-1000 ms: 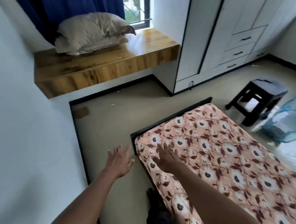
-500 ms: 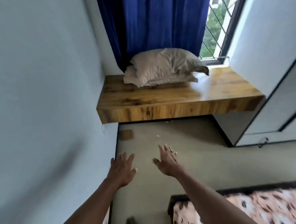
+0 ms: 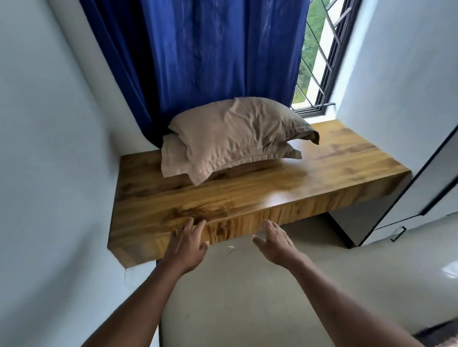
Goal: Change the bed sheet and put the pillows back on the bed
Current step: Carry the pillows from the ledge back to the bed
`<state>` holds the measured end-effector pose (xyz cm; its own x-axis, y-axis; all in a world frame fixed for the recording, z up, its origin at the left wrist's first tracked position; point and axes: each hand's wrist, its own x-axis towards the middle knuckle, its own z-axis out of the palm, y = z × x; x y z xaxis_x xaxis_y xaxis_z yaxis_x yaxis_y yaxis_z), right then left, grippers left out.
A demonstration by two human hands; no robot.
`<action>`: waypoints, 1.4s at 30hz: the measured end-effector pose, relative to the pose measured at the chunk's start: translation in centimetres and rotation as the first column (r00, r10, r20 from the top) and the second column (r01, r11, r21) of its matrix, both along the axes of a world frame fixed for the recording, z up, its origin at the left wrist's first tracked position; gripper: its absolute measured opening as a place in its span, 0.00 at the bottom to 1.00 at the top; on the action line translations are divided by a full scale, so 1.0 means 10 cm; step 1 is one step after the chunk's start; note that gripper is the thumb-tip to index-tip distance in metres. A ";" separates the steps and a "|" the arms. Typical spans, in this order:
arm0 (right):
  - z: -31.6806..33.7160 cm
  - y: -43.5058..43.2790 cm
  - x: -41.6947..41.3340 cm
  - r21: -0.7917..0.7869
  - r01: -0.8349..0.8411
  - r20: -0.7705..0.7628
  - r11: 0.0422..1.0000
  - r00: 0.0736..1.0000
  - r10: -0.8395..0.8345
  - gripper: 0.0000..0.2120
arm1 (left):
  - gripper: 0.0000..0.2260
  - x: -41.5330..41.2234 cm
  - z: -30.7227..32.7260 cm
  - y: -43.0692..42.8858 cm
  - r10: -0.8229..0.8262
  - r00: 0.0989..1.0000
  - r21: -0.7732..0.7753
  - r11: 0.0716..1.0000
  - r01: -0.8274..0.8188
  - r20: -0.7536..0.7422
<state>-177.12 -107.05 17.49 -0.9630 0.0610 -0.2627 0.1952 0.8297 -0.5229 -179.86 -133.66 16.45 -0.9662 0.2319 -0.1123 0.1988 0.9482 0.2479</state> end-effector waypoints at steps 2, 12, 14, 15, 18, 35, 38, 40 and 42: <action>0.02 0.04 -0.46 -0.044 0.078 -0.006 0.996 0.997 -0.078 0.33 | 0.30 -0.50 0.05 0.05 -0.011 0.999 0.015 1.000 0.011 -0.042; 0.15 0.12 -2.87 -0.526 0.365 -0.048 0.768 0.889 -0.455 0.38 | 0.32 -2.53 0.17 0.18 0.018 0.984 -0.018 1.000 -0.022 -0.176; 0.28 0.14 -3.35 -0.732 0.452 0.037 0.509 0.773 -0.633 0.46 | 0.32 -2.86 0.28 0.18 0.046 0.978 0.014 0.999 -0.044 -0.206; 0.35 0.15 -3.55 -0.782 0.495 0.108 0.379 0.706 -0.700 0.50 | 0.32 -2.99 0.32 0.18 0.066 0.977 0.040 0.997 -0.059 -0.204; 0.50 0.13 -3.95 -0.769 0.619 0.289 0.158 0.557 -0.779 0.52 | 0.32 -3.27 0.33 0.15 0.061 0.984 0.111 0.993 -0.042 -0.170; 1.11 0.18 -4.51 -0.945 0.307 0.120 0.115 0.649 -0.751 0.31 | 0.27 -4.50 0.80 -0.43 0.160 0.908 0.420 0.908 0.018 -0.387; 1.23 0.43 -4.01 -0.954 0.264 0.085 0.138 0.685 -0.723 0.25 | 0.31 -4.77 1.01 -0.23 0.161 0.952 0.474 0.880 -0.019 -0.261; 1.25 0.58 -3.58 -0.947 0.281 0.089 0.154 0.692 -0.716 0.32 | 0.31 -4.83 1.17 0.00 0.101 0.990 0.539 0.841 -0.031 -0.100; 1.24 0.66 -3.08 -0.932 0.322 0.103 0.168 0.677 -0.729 0.27 | 0.33 -4.77 1.28 0.24 -0.017 0.992 0.638 0.767 -0.065 0.121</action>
